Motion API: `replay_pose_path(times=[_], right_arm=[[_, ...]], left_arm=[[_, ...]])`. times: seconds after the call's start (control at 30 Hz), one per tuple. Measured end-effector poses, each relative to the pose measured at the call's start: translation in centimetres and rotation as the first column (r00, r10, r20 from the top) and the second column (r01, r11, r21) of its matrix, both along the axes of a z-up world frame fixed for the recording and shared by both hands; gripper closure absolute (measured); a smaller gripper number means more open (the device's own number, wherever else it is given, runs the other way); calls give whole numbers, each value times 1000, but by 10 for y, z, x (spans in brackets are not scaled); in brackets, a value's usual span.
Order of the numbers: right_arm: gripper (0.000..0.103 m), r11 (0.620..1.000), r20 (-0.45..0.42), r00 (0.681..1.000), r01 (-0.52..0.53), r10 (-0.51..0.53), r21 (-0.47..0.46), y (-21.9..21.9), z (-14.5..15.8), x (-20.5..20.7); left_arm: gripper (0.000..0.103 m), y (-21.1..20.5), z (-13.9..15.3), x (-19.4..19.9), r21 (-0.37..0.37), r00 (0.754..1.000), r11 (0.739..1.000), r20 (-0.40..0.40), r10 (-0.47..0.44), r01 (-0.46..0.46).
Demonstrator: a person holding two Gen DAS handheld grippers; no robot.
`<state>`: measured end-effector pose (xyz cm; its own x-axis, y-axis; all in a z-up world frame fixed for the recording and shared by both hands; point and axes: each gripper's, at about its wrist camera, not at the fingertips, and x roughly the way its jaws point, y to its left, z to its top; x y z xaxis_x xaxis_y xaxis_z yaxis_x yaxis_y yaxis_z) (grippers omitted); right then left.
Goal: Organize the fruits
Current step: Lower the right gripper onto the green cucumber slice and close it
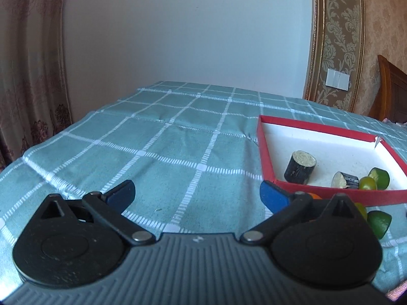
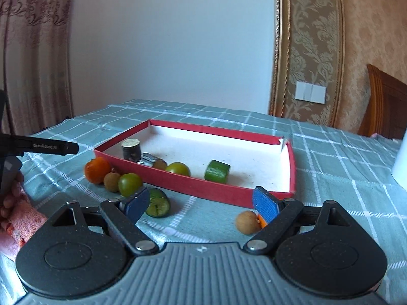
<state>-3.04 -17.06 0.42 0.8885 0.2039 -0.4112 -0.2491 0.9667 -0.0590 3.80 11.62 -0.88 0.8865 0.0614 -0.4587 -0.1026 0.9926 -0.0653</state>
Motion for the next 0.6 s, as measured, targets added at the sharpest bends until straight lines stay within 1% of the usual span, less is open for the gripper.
replay_pose_path(times=[0.07,0.1,0.17,0.2,0.23,0.37,0.6], right_arm=[[15,999,1,1000,-28,28,-45,13,0,1],[18,997,-1,999,-39,39,-62,18,0,2],[30,995,-23,998,-60,59,-83,26,-2,7],[42,994,-38,997,-68,65,-87,29,-4,10],[49,993,-62,995,-77,72,-89,31,-6,14],[50,992,-101,992,-89,80,-88,37,-13,23],[50,992,-140,986,-104,93,-70,42,-19,36]], left_arm=[[0,3,-1,0,-18,1000,1000,-6,-3,2],[0,4,-1,0,-23,1000,1000,-7,-3,3],[0,3,-1,-2,-26,1000,1000,1,-9,9],[0,3,-1,-3,-23,1000,1000,5,-13,13],[0,3,-1,-4,-21,1000,1000,8,-19,19],[0,0,-1,-3,-20,999,999,14,-37,38],[0,3,-1,-2,-51,999,998,11,-46,47]])
